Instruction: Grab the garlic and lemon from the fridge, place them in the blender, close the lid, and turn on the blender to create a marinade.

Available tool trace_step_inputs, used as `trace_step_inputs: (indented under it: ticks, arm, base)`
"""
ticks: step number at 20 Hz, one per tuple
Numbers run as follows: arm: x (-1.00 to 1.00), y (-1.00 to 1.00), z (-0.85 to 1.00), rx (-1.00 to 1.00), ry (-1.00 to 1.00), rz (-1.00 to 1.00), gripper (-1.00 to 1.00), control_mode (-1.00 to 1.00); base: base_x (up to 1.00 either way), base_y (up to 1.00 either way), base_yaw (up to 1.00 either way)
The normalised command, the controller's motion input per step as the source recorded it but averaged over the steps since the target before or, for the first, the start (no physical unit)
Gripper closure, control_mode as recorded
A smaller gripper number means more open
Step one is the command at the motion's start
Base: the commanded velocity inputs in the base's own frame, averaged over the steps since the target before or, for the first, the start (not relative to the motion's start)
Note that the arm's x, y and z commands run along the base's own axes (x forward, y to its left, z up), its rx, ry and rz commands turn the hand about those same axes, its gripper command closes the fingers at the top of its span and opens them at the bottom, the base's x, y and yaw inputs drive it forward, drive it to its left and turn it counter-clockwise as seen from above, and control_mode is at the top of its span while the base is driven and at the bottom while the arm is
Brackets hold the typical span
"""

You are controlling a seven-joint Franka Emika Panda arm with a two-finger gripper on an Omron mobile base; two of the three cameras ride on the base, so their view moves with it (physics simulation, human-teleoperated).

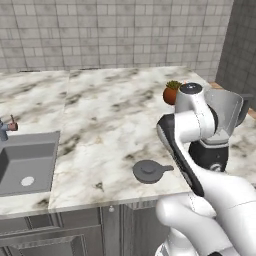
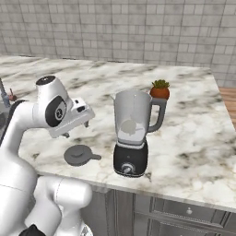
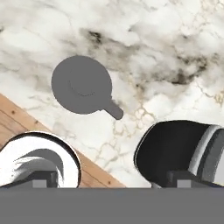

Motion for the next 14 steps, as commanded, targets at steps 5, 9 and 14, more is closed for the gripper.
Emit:
trace_step_inputs:
  ticks: [5,9,14]
  arm:
    - [0.43,0.0,-0.93,-0.19,0.12,0.3,-1.0,-1.0]
    - [0.22,-0.01,-0.76,-0.04,0.19,0.27,-1.0,-1.0]
    - [0.39,0.0,-0.6,0.0,0.17,0.21,-1.0,-1.0]
  base:
    - [0.0,0.0,0.0]
    - [0.0,0.0,0.0]
    - [0.0,0.0,0.0]
